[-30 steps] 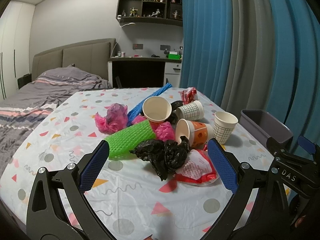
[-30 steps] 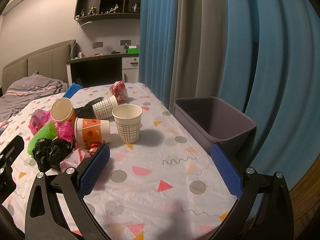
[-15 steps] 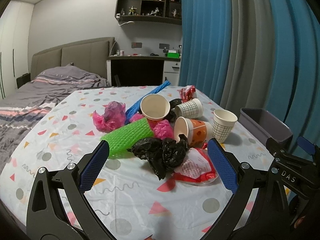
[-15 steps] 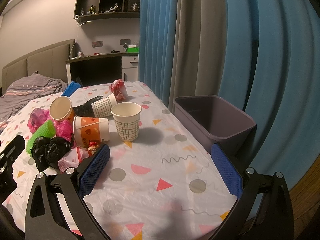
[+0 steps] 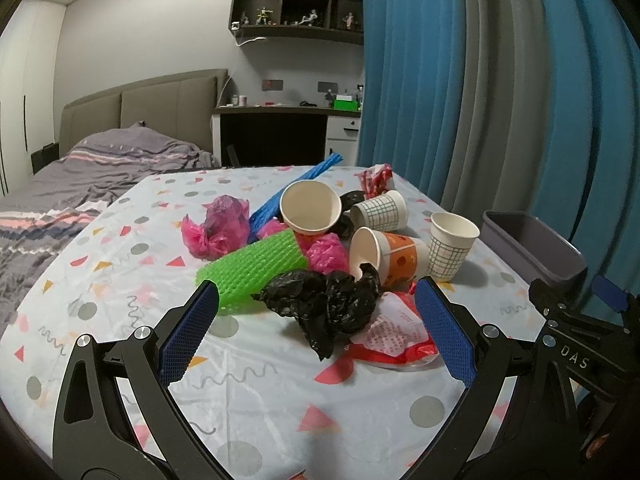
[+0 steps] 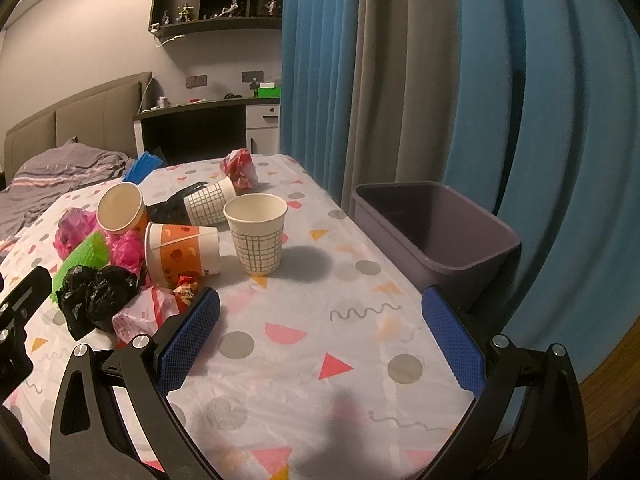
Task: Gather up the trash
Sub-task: 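Grasp the black plastic bag with the left tool while the right tool grasps the red-white wrapper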
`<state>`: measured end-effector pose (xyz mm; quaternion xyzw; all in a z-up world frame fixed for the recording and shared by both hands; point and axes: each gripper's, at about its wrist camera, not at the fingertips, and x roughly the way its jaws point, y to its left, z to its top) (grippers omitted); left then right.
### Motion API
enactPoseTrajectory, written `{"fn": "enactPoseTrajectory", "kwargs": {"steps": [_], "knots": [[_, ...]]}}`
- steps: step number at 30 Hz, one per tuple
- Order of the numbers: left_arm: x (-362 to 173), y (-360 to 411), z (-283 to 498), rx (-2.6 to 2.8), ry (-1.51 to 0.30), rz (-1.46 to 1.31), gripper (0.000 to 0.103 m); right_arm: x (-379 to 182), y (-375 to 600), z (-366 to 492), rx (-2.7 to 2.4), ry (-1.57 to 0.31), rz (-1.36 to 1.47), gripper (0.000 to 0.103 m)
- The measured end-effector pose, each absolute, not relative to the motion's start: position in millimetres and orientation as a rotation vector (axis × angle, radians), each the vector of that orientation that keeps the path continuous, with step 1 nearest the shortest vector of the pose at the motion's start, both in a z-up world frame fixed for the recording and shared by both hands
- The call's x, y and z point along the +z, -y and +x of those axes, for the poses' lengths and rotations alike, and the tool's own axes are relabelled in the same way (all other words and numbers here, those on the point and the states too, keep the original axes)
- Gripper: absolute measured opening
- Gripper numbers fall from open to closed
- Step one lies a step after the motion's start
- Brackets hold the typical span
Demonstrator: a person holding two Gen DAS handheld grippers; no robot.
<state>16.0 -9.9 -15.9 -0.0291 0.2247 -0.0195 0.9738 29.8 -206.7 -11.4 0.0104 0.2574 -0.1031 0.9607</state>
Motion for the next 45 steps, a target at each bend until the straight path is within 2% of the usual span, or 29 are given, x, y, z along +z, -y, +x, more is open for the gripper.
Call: {"fn": "enactPoseTrajectory", "kwargs": {"steps": [8,13,20,25,27,29,33,40,42,45], "knots": [[-21.0,-20.5,19.7,0.004,-0.434,-0.073,0.097,-21.4,186.6,39.8,-0.090,-0.536,0.018,0.098],[-21.6,-44.4,22.5,0.036,-0.437,-0.109,0.097,-37.0,159.3,57.5,0.033,-0.607,0.030,0.098],[-21.9,-56.5,22.6,0.034,-0.427,-0.120,0.097,-56.9,139.9,88.9,0.125,-0.735,0.047,0.089],[-25.5,-56.3,27.3,0.002,-0.444,-0.123,0.097,-66.9,137.5,99.3,0.211,-0.813,0.101,0.064],[-27.0,-53.9,28.7,-0.006,-0.450,-0.125,0.097,-66.8,135.4,97.9,0.240,-0.816,0.101,0.045],[-27.7,-51.8,30.9,-0.018,-0.456,-0.128,0.097,-65.4,133.8,94.3,0.245,-0.803,0.074,0.031],[-30.4,-43.9,35.7,-0.045,-0.470,-0.123,0.096,-60.9,144.4,84.5,0.251,-0.771,0.072,0.028],[-44.4,-27.6,57.3,-0.112,-0.569,-0.156,0.086,-44.5,177.3,69.1,0.172,-0.688,0.071,0.028],[-49.9,-20.5,66.4,-0.135,-0.612,-0.154,0.074,-41.6,186.3,65.6,0.158,-0.674,0.080,0.028],[-56.9,-12.8,78.6,-0.157,-0.668,-0.165,0.065,-40.4,192.9,63.0,0.154,-0.664,0.081,0.028]]}}
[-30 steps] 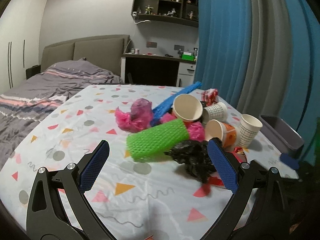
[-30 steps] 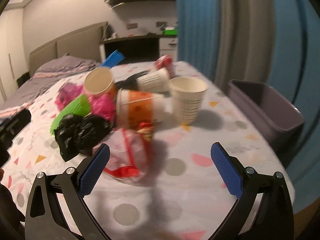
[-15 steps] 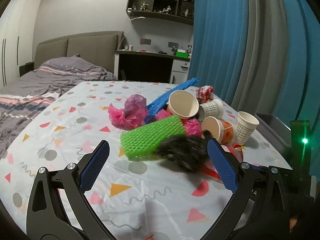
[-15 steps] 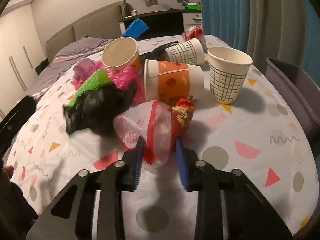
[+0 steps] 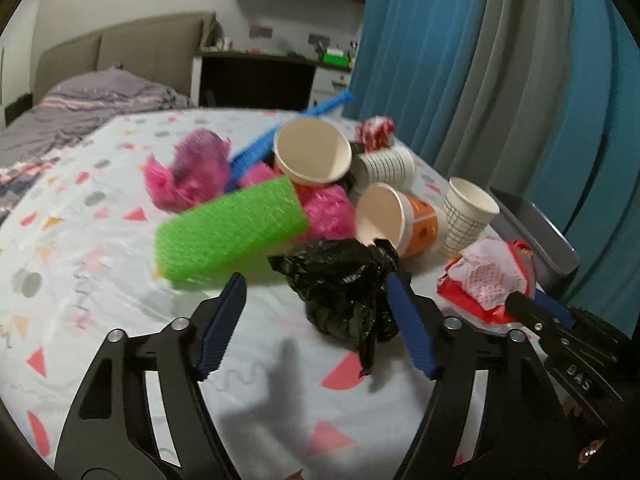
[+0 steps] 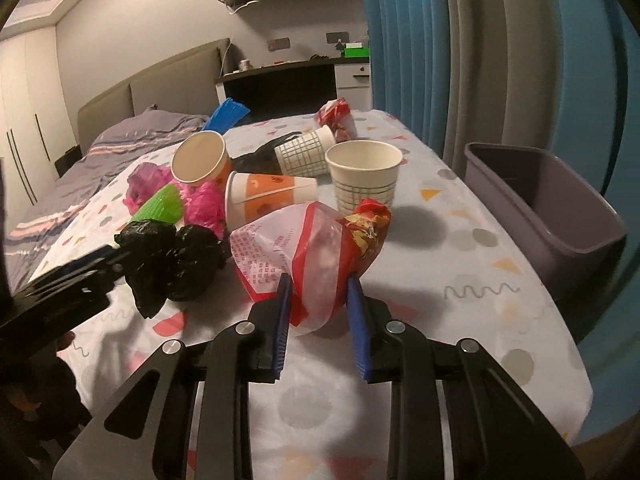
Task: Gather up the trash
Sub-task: 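Grasp the black plastic bag with the left tool while the right tool grasps the red-white wrapper, then carry both items to the grey bin and open both tools to drop them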
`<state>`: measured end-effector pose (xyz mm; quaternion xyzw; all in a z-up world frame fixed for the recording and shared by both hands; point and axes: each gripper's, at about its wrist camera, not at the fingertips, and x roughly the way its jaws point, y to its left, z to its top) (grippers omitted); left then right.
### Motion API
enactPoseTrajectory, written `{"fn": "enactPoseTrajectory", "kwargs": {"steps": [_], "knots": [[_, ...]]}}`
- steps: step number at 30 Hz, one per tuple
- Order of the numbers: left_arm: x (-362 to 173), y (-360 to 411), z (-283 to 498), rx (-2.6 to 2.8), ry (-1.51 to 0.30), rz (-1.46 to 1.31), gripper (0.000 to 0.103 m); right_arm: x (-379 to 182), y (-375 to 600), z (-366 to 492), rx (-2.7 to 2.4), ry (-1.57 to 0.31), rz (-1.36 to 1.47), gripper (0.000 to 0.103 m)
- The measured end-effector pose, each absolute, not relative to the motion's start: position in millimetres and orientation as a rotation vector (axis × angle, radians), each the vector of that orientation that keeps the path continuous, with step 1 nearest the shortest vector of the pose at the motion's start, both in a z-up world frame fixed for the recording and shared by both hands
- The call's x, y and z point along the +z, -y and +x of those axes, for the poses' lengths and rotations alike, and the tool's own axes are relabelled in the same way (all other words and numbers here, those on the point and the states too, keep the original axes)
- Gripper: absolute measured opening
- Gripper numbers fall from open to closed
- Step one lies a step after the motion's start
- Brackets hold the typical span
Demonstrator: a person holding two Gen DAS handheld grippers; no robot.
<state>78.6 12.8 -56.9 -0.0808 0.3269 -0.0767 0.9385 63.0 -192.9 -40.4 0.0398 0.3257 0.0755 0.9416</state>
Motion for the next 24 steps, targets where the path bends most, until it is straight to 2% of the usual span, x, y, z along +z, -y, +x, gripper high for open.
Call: {"fn": "enactPoseTrajectory", "kwargs": {"steps": [2,6,7,8,9,24], "knots": [[-61.5,-7.6,85.1,-0.182,-0.701,-0.167,0.055,-40.6,196.6,62.5,0.154,-0.663,0.086,0.028],[-67.9,-0.5,90.4,-0.231,-0.740,-0.183,0.019,-39.5,204.7,59.4,0.154,-0.657,0.101,0.028],[-67.5,1.1,89.0,-0.236,-0.737,-0.178,0.015,-38.5,206.1,59.3,0.153,-0.653,0.102,0.028],[-67.2,3.2,87.2,-0.241,-0.732,-0.172,0.006,-37.3,207.7,58.8,0.152,-0.650,0.103,0.028],[-66.3,5.0,84.2,-0.245,-0.725,-0.165,0.003,-35.9,210.0,57.9,0.152,-0.644,0.105,0.028],[7.7,37.4,45.1,-0.342,-0.517,-0.111,0.001,-11.1,245.9,39.4,0.099,-0.545,0.116,0.028]]}}
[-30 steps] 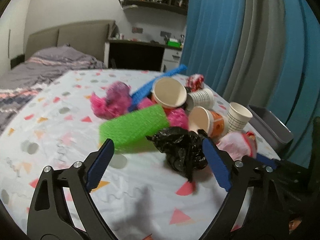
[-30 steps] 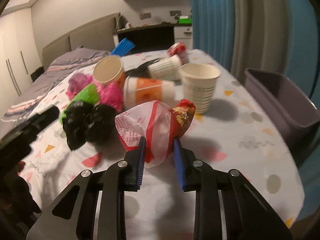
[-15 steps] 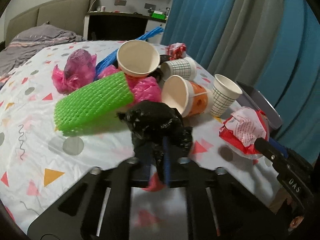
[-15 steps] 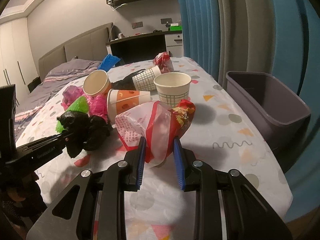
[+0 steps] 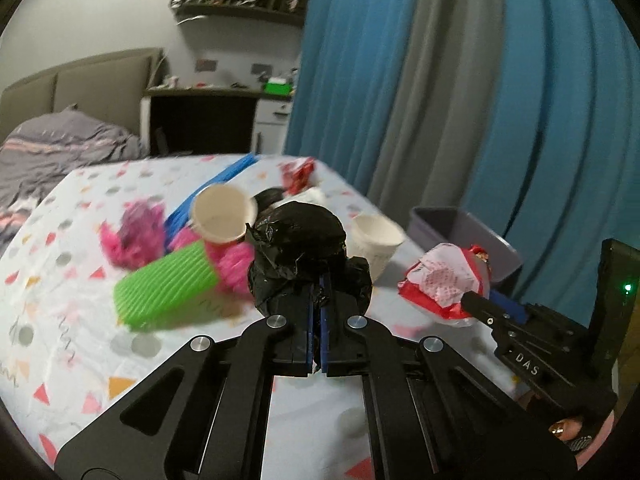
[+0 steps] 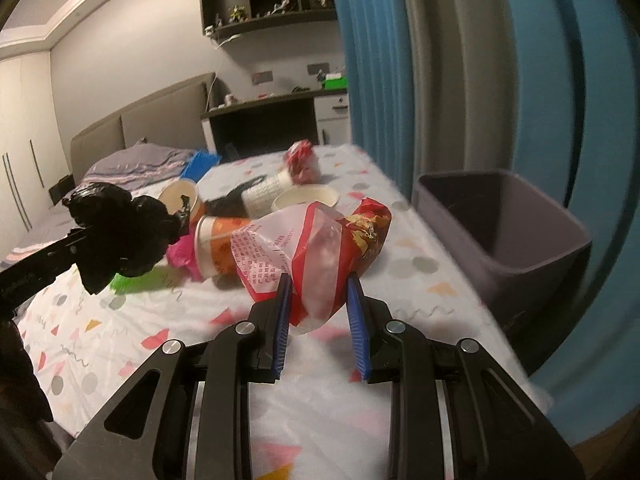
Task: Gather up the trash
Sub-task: 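Carry both items to the grey bin and open both tools to drop them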
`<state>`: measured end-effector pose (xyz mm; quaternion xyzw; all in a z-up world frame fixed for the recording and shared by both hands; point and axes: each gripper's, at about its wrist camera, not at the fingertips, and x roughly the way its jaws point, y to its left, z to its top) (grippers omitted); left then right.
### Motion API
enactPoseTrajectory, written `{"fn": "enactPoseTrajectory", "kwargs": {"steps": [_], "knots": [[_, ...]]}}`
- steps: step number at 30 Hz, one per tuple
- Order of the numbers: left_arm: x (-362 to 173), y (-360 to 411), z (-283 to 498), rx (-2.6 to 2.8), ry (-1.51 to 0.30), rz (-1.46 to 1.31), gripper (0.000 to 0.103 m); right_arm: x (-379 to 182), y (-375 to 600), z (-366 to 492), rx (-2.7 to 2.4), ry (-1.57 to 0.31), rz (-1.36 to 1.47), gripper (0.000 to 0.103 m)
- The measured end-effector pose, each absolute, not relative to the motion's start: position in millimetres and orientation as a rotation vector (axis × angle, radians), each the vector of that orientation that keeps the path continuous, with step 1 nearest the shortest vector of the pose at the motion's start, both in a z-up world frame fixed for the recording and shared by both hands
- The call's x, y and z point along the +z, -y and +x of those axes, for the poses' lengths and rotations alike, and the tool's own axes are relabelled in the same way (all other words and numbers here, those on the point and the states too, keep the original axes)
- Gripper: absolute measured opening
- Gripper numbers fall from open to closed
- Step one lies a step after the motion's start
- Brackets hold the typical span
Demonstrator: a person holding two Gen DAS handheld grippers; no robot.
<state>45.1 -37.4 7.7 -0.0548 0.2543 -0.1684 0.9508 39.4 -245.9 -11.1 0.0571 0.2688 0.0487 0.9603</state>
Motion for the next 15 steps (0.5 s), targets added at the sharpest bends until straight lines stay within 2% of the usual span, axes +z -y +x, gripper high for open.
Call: {"fn": "enactPoseTrajectory", "kwargs": {"steps": [7,15], "knots": [[36.1,109.4,70.5,-0.506,-0.464,-0.075,0.001,15.8,298.8,42.0,-0.039,-0.439,0.097,0.028],[41.9,200.5,131.2,-0.642,-0.463,-0.046,0.001,26.4,370.4,72.2,-0.224,-0.370,0.116,0.028]]}}
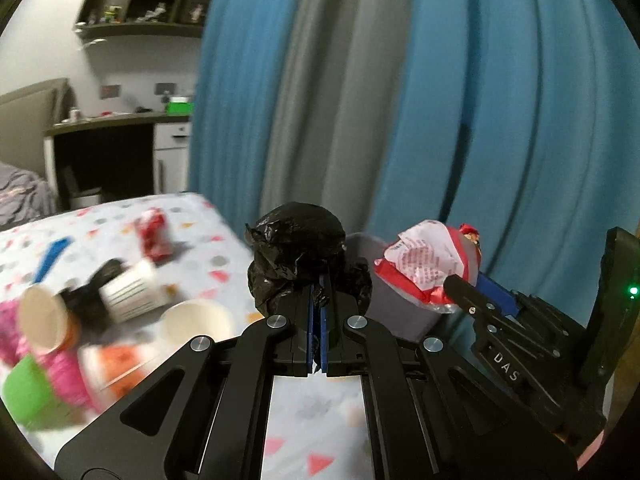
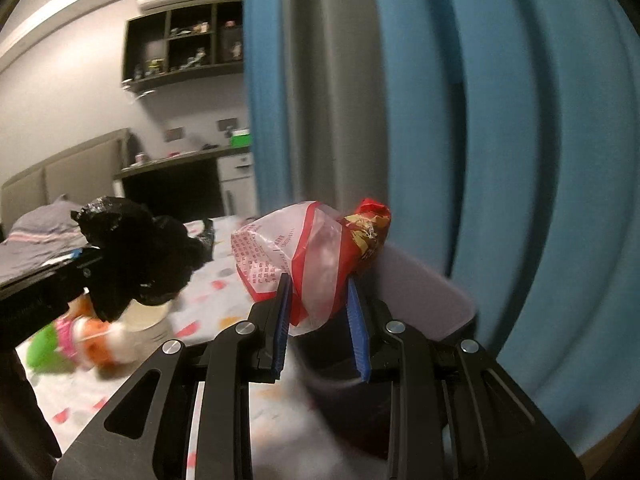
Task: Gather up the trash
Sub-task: 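Carry both items to the grey bin and open both tools to drop them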
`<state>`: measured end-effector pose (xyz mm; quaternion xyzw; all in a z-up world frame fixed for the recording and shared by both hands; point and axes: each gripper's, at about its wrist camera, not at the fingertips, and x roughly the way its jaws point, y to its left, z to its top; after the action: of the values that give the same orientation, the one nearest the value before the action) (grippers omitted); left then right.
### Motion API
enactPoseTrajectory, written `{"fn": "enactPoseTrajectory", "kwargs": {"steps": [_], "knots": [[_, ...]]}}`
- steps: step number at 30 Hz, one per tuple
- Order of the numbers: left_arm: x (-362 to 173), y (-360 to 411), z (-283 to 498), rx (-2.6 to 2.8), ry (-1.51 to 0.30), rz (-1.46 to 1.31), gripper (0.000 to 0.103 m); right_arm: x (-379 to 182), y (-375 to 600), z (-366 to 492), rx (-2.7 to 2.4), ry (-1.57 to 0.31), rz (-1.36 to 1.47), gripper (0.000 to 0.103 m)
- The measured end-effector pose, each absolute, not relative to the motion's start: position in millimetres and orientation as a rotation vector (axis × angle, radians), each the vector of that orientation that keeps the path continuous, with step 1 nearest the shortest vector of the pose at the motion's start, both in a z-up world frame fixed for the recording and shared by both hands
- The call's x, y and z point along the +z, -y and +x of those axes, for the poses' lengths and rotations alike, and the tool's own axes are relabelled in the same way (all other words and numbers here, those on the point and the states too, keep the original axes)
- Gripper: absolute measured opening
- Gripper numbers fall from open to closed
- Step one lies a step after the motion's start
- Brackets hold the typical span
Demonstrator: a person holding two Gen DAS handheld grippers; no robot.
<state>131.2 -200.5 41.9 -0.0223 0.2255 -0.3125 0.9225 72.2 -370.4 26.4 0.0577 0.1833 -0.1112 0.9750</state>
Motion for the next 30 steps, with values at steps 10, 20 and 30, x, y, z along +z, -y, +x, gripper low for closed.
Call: {"fn": "enactPoseTrajectory", "kwargs": {"steps": [10,20,30], "knots": [[22.0,266.3,181.7,-0.682,-0.519,-0.018,0.001,8.0,424.7,109.8,-0.320,-0.403,0.172,0.028],[-1.3,302.6,201.8,-0.710,-0.582,-0.005,0.002,-0.5,433.3,127.6,-0.353,-0.425,0.181,0.028],[-12.0,317.5,213.3,-0.743,-0.628,-0.028,0.002,-1.9,436.6,139.1,-0.373,-0.440,0.181,0.028]]}}
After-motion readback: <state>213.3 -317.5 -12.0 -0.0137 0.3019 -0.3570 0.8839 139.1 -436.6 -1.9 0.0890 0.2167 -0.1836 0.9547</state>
